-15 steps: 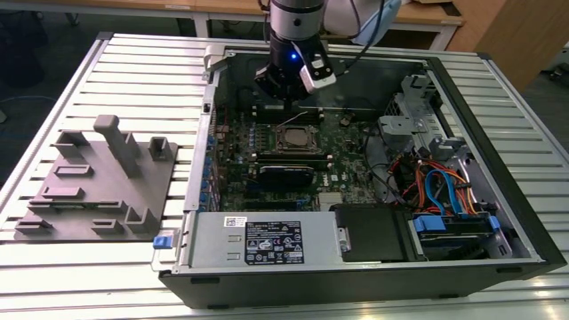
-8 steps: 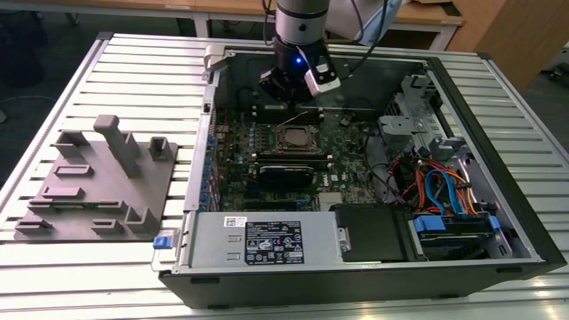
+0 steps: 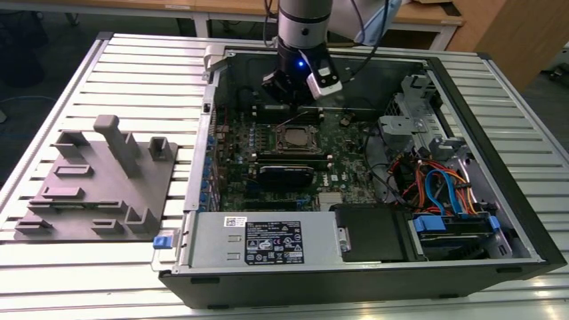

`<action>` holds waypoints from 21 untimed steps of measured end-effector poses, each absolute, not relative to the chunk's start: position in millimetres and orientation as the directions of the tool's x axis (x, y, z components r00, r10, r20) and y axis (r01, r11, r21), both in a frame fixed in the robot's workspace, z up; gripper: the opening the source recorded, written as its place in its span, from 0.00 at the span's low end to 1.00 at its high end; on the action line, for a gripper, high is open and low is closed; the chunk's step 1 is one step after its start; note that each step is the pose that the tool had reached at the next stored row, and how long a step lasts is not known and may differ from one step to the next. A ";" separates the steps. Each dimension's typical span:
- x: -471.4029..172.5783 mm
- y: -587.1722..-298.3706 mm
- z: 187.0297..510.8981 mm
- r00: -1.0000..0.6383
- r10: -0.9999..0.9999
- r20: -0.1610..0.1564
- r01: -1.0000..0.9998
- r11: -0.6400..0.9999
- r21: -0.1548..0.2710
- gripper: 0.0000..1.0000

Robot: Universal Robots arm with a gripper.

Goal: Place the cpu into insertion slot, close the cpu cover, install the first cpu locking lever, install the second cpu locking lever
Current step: 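Install the first cpu locking lever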

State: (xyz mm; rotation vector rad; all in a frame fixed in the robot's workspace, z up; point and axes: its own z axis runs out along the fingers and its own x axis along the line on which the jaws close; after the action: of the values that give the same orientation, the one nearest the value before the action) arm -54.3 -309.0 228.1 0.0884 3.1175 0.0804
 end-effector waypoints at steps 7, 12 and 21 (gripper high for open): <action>-50.7 -305.1 224.5 -0.998 0.057 -0.020 0.056 0.997 0.052 0.10; -49.7 -303.0 223.0 -0.998 0.057 -0.020 0.056 0.997 0.052 0.10; -45.2 -302.8 221.5 -0.998 0.057 -0.020 0.056 0.997 0.052 0.10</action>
State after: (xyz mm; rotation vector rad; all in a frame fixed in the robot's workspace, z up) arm -45.2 -302.8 221.5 0.0885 3.1178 0.0804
